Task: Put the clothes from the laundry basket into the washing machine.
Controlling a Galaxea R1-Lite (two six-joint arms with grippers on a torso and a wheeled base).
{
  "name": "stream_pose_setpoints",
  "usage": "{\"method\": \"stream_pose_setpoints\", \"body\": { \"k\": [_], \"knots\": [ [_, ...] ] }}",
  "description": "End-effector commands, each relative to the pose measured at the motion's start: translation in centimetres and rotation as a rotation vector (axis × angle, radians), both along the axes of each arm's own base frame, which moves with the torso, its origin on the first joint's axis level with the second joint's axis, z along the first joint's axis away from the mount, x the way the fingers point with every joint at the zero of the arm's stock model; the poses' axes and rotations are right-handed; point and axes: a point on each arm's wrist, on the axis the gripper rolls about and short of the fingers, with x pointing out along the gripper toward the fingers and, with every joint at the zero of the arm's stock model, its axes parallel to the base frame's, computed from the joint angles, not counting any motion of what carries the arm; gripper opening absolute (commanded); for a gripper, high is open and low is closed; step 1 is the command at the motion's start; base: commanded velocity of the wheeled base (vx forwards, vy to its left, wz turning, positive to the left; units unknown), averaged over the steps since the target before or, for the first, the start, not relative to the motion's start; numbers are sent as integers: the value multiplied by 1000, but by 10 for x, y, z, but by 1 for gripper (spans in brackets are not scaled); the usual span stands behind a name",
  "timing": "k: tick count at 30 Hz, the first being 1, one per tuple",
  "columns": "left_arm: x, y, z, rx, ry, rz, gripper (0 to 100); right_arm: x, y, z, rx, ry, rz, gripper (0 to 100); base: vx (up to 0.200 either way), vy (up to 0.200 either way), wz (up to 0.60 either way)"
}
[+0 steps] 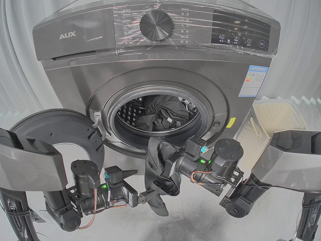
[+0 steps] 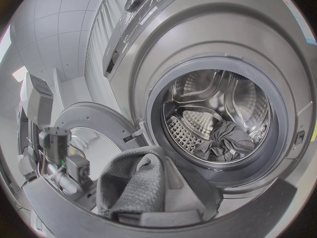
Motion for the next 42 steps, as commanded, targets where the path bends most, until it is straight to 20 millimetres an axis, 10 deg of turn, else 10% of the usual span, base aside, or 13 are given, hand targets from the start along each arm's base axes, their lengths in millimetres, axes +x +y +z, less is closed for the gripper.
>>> {"method": "stream_pose_setpoints", "body": {
  "k": [1,33,34,42],
  "knots": [
    [8,-6,-20,26,43,-4,100,-8,3,11,19,-19,20,0,0,0,0],
    [64,-24,-41,-5,-42,141,100,-38,1,25,38,-6,76,0,0,0,0],
    [64,-22,-42,-1,-42,148,0,-38,1,26,40,-6,77,0,0,0,0],
    [68,-17,-34,-13,-60,186,0,-41,-18,20,-1,28,54,0,0,0,0]
  ]
}}
